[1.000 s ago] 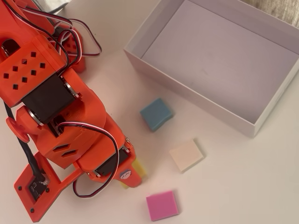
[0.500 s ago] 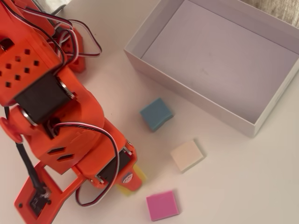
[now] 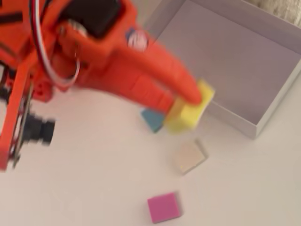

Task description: Grasp the yellow cuboid and put it in the bin.

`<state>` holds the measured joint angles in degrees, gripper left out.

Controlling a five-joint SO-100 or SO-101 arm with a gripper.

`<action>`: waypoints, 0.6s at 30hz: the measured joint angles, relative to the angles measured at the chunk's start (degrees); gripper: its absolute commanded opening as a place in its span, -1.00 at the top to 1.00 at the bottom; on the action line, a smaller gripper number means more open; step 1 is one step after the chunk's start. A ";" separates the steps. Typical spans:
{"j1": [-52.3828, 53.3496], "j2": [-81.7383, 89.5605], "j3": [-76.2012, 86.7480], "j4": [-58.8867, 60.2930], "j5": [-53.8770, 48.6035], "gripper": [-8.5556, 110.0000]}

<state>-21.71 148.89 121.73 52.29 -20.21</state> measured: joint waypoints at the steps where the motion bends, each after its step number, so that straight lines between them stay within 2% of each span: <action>1: -2.99 0.26 0.00 0.00 -0.35 1.00; 5: -11.87 -1.49 0.00 1.67 -1.85 1.00; 11: -25.31 -10.55 -0.09 11.07 -3.08 0.99; 15: -27.86 -16.35 3.43 13.27 -3.52 0.84; 18: -27.07 -18.28 6.77 13.27 -3.52 0.52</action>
<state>-48.78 130.61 128.50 65.57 -23.73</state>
